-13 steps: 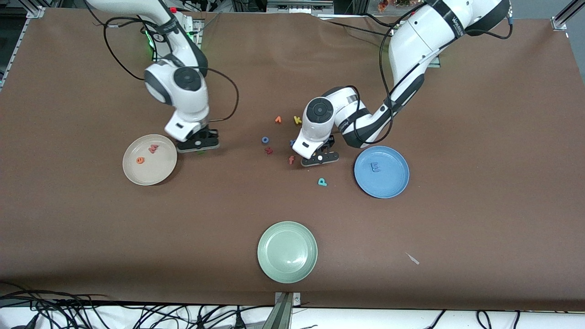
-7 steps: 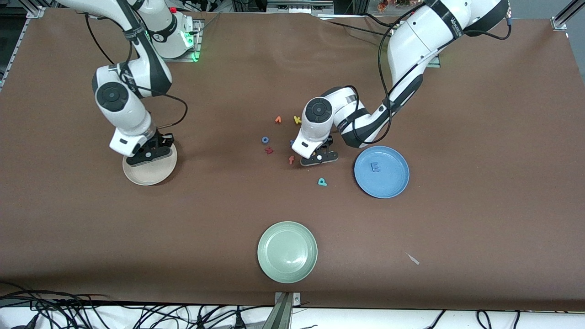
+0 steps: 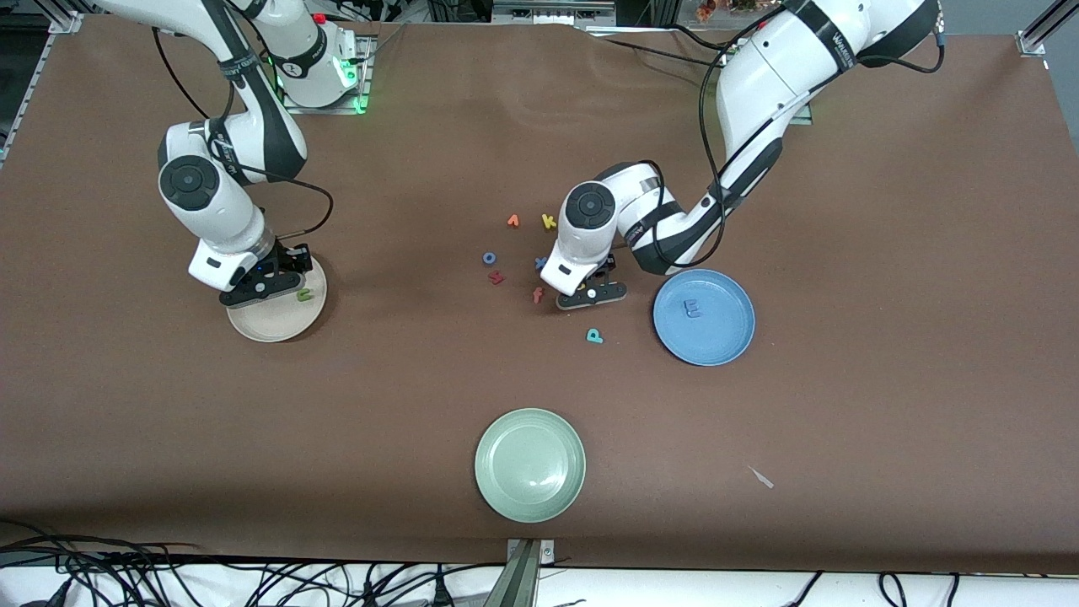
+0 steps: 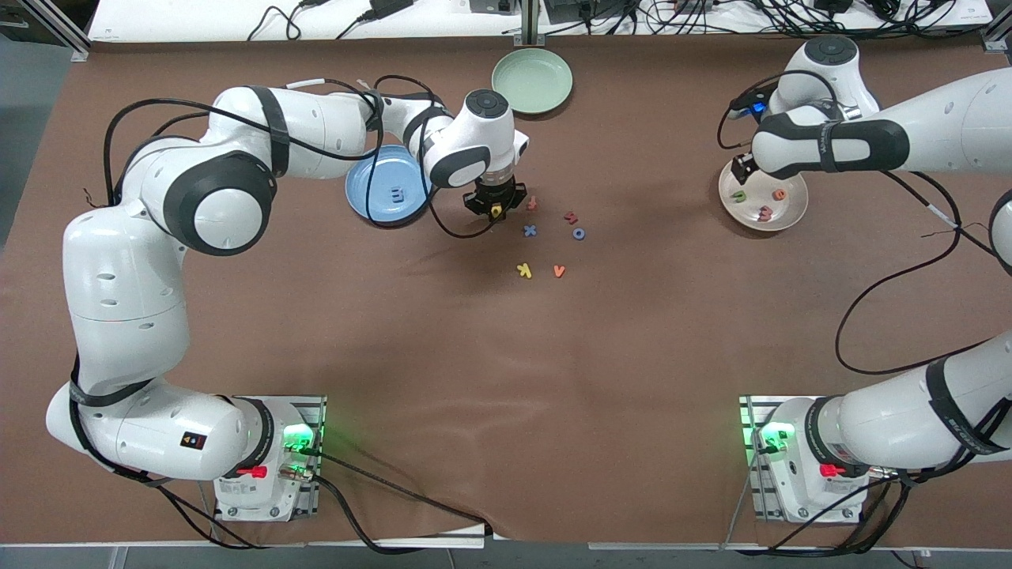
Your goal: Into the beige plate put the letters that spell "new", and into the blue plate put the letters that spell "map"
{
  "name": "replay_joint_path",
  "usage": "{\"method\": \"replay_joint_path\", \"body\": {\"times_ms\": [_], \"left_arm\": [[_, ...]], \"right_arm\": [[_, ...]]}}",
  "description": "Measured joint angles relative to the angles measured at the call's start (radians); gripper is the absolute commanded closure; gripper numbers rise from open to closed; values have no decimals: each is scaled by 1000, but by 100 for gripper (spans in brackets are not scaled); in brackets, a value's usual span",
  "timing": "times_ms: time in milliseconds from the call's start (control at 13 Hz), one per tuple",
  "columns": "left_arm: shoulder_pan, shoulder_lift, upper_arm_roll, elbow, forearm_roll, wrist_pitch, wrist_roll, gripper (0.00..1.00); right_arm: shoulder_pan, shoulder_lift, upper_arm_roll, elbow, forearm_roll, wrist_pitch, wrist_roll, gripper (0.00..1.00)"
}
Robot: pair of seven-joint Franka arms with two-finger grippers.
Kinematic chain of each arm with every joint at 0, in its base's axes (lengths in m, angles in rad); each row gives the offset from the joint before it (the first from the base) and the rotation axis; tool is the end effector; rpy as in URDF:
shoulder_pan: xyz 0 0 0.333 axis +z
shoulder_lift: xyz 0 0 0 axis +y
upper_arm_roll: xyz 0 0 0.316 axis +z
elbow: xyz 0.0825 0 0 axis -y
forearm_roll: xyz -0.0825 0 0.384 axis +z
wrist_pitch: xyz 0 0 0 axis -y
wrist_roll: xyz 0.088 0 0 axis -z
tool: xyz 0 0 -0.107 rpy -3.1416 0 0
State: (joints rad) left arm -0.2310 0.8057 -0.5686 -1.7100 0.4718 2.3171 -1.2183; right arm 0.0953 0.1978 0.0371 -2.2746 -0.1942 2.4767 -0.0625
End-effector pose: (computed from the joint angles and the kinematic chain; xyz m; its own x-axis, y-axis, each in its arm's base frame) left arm 0.4920 -0.4445 0.1741 0.9735 0.2149 -0.0781 0.2154 -0.9765 -0.0020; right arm 0.5296 0.0712 0.2700 0.9406 0.3394 -0.0107 0.3384 -0.9343 0.1121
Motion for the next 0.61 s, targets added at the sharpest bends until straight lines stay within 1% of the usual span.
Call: {"method": "replay_joint_path", "body": {"times_ms": [153,307,460,614], "left_arm": [[1,0,2,4,0,-1,0,92],[9,-5,4,17,0,-31,3,93],[46,-25,-8,38,0,-122,37,94],[139,-54,-65,48,0,-228,119,94]], "right_arm": [[1,-3,2,62,29,-81,0,0],[3,-6,5,166,74,-200,0,0],[6,-13,16,266,101,-321,3,0],[10,-24,21,365,107,-458,12,0]]}}
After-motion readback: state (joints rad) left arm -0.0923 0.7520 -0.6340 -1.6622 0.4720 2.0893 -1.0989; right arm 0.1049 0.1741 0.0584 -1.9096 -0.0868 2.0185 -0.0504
